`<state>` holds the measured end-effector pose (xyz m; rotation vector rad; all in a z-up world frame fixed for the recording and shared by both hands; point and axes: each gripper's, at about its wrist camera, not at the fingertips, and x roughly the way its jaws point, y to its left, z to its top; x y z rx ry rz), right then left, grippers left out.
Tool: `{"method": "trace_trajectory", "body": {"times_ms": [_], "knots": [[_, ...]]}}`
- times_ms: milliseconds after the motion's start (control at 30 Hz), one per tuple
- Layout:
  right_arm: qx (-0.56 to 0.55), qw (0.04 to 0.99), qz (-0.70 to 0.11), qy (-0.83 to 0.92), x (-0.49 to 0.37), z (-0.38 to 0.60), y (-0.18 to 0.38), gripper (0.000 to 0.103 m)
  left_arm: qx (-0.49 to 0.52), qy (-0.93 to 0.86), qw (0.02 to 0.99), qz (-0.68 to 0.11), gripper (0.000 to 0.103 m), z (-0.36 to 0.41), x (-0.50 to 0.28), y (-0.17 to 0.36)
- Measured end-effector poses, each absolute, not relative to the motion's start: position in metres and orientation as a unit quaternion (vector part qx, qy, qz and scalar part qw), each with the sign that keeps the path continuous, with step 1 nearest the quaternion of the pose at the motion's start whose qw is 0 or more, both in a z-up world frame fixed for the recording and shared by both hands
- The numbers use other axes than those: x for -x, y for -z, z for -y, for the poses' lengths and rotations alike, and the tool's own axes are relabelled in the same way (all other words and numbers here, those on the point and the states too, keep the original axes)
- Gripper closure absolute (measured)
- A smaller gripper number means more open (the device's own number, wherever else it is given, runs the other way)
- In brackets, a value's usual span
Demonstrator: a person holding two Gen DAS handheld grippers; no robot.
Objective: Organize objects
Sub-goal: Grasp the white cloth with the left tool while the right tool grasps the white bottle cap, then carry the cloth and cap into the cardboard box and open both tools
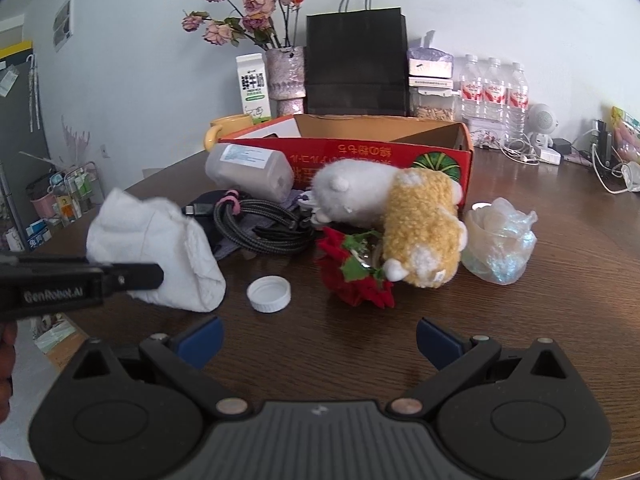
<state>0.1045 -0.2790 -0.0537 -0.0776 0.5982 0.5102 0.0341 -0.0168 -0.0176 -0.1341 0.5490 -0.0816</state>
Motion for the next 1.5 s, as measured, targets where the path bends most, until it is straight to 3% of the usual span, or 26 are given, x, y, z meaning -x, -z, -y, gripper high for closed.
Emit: {"method": "trace_trajectory", "body": {"times_ms": [233, 433, 467, 500, 967, 1500], "knots": [[0.054, 0.913, -0.288, -0.284, -0.108, 0.254, 0.056, 0.028, 0.081, 0.045, 0.964, -0.25, 0.093, 0.001, -0.028, 0.006], [0.077, 0.915, -0.28, -0.281, -0.12, 0.232, 0.062, 0.064, 0.086, 0.067, 0.964, -0.241, 0.094, -0.006, -0.029, 0.001], [0.082, 0.916, -0.276, -0.279, -0.121, 0.229, 0.062, 0.073, 0.086, 0.071, 0.964, -0.24, 0.094, -0.007, -0.03, 0.0], [0.082, 0.916, -0.275, -0.281, -0.122, 0.228, 0.062, 0.076, 0.087, 0.077, 0.965, -0.236, 0.094, -0.007, -0.03, -0.001], [0.069, 0.932, -0.215, -0.285, -0.134, 0.229, 0.023, 0.076, 0.085, 0.124, 0.971, -0.188, 0.094, -0.007, -0.06, -0.034], [0.073, 0.955, -0.157, -0.239, -0.245, 0.239, -0.026, 0.076, 0.098, 0.149, 0.972, -0.154, 0.094, 0.006, -0.184, -0.072]]}}
